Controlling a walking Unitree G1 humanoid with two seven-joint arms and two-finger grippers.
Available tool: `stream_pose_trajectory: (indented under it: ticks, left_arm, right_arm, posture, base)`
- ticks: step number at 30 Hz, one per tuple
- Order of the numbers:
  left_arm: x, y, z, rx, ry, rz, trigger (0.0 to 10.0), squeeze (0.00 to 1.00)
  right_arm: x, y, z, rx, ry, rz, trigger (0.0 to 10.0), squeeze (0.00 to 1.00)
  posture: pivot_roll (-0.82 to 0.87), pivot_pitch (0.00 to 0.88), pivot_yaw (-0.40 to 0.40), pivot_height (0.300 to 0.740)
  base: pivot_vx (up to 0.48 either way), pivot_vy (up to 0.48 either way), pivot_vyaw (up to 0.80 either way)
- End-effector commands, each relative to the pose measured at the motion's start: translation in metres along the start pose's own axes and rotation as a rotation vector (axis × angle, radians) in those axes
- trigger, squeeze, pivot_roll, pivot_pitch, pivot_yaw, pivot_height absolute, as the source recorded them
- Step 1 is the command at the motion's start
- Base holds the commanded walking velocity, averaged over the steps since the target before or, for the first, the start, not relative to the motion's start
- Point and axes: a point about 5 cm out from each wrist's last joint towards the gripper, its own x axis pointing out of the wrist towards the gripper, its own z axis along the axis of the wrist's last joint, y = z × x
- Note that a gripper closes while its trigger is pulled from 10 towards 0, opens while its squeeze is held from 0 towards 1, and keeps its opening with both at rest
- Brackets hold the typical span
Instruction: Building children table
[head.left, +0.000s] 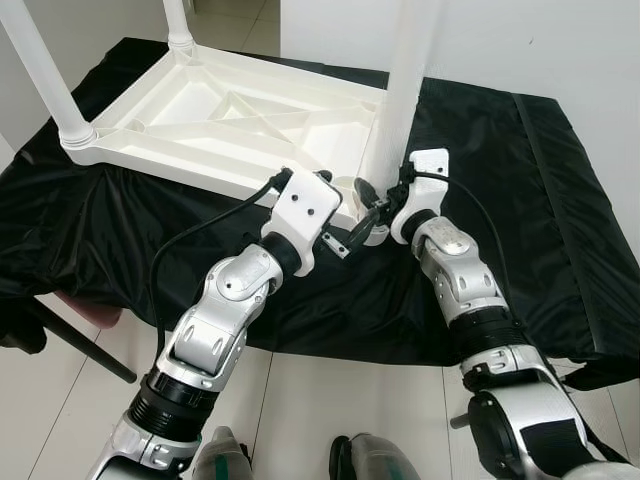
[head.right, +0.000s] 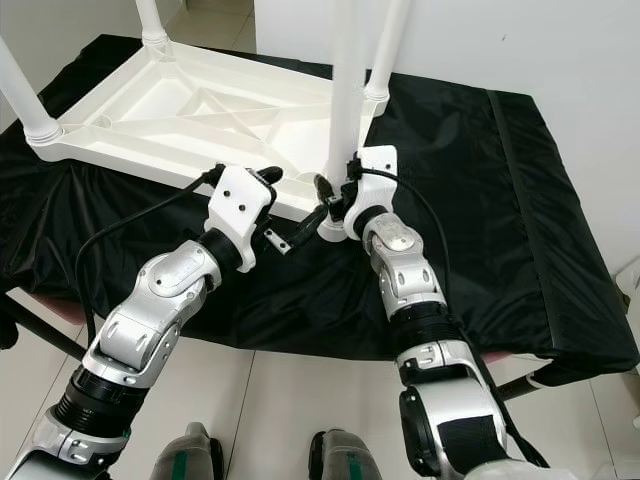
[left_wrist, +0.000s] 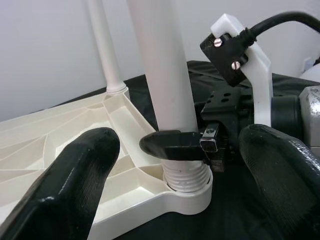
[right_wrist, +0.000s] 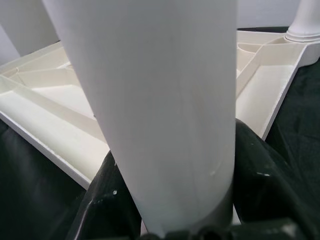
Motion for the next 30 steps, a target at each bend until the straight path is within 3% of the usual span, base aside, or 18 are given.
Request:
stream_pose_trajectory:
  ticks: [1,4,17,20,22,30]
  left_arm:
    - [-0.002,-0.002,0.000,-0.005,0.004,-0.019,10.0,0.00]
    - [-0.002,-0.002,0.002,-0.008,0.001,-0.017,10.0,0.00]
    - [-0.001,-0.002,0.004,-0.013,-0.006,-0.020,10.0,0.00]
    - [-0.001,-0.002,0.004,-0.013,-0.006,-0.020,10.0,0.00]
    - [-0.001,-0.001,0.005,-0.014,-0.007,-0.019,10.0,0.00]
    - [-0.002,0.001,0.006,-0.011,-0.005,-0.011,10.0,0.00]
  right_arm:
    - [-0.003,-0.001,-0.021,0.043,0.092,-0.013,10.0,0.00]
    - [-0.007,-0.007,-0.029,0.109,0.112,-0.082,10.0,0.00]
    - [-0.018,-0.011,-0.047,0.231,0.148,-0.203,10.0,0.00]
    - [-0.019,-0.011,-0.048,0.234,0.149,-0.209,10.0,0.00]
    - [-0.019,-0.005,-0.048,0.164,0.143,-0.173,10.0,0.00]
    - [-0.020,0.009,-0.047,0.106,0.127,-0.104,10.0,0.00]
  posture:
    - [0.01,0.045,-0.049,0.740]
    - [0.00,0.057,-0.042,0.740]
    - [-0.01,0.068,-0.037,0.740]
    - [-0.01,0.068,-0.037,0.740]
    - [-0.01,0.071,-0.034,0.740]
    - [0.00,0.071,-0.037,0.740]
  base:
    - [0.000,0.000,0.00]
    - [0.000,0.000,0.00]
    - [0.000,0.000,0.00]
    - [0.000,0.000,0.00]
    - [0.000,0.000,0.00]
    - [0.000,0.000,0.00]
